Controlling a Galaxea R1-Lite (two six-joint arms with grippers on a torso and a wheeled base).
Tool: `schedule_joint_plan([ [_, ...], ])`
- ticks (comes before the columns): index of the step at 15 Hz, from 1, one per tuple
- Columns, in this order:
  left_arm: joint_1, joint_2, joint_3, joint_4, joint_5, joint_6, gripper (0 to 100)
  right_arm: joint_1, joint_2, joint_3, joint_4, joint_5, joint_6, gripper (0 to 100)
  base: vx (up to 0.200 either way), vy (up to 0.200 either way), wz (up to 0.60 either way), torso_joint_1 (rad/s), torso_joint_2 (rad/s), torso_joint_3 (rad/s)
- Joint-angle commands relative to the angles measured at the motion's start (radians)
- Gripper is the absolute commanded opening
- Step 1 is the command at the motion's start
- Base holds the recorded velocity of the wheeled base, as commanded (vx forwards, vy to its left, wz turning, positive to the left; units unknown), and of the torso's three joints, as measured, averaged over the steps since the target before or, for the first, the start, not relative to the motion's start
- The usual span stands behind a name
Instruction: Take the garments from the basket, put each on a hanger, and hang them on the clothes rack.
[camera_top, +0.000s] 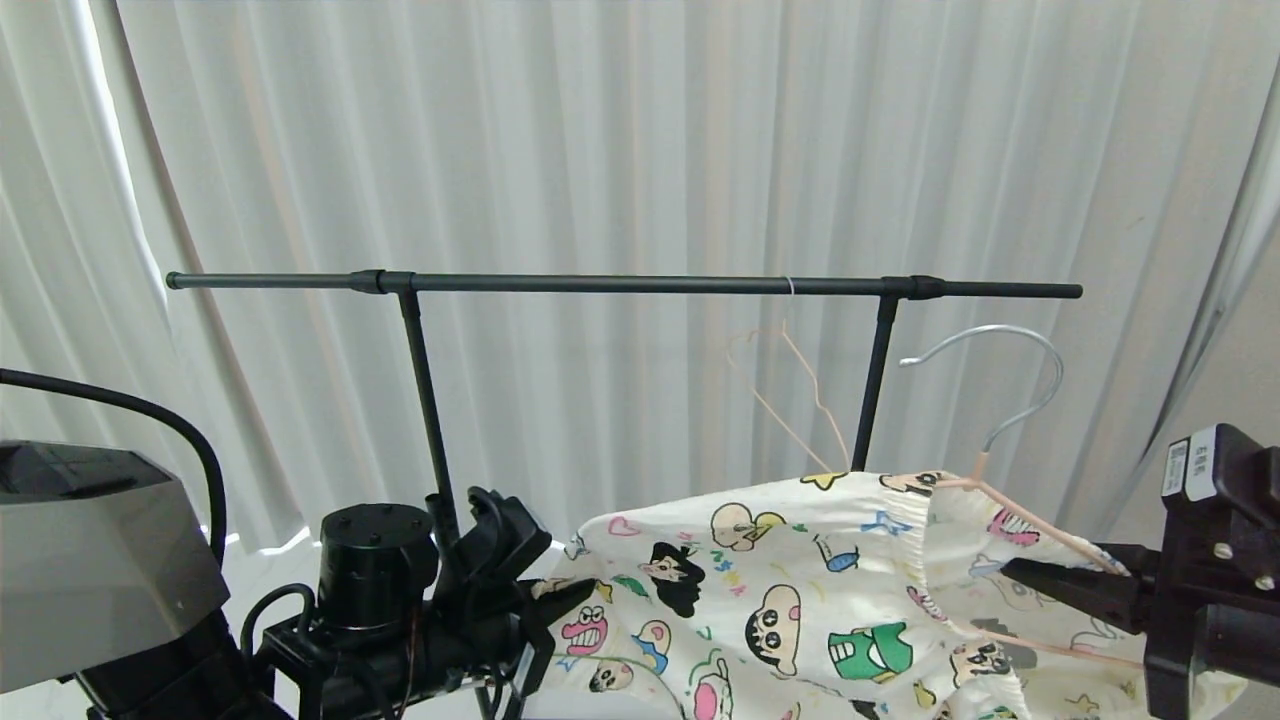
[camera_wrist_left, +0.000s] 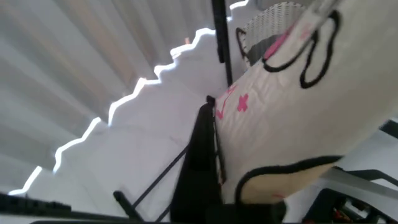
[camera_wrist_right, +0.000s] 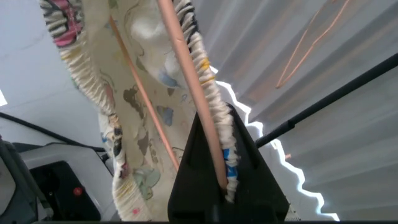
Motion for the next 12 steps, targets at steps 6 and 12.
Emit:
schedule_joint_plan([
  [6, 0.050, 0.045, 0.019, 0.000, 0.062, 0.004, 0, -0.044, -0.042, 0.033, -0.002, -0.001, 0.001, 0, 0.000, 0.000, 0.00, 0.000, 0.00, 0.000],
  [12, 0.037, 0.047, 0.019, -0.031, 0.142, 0.003, 0, -0.106, -0.048, 0.033, 0.000, -0.007, 0.023, 0, 0.000, 0.000, 0.00, 0.000, 0.00, 0.000],
])
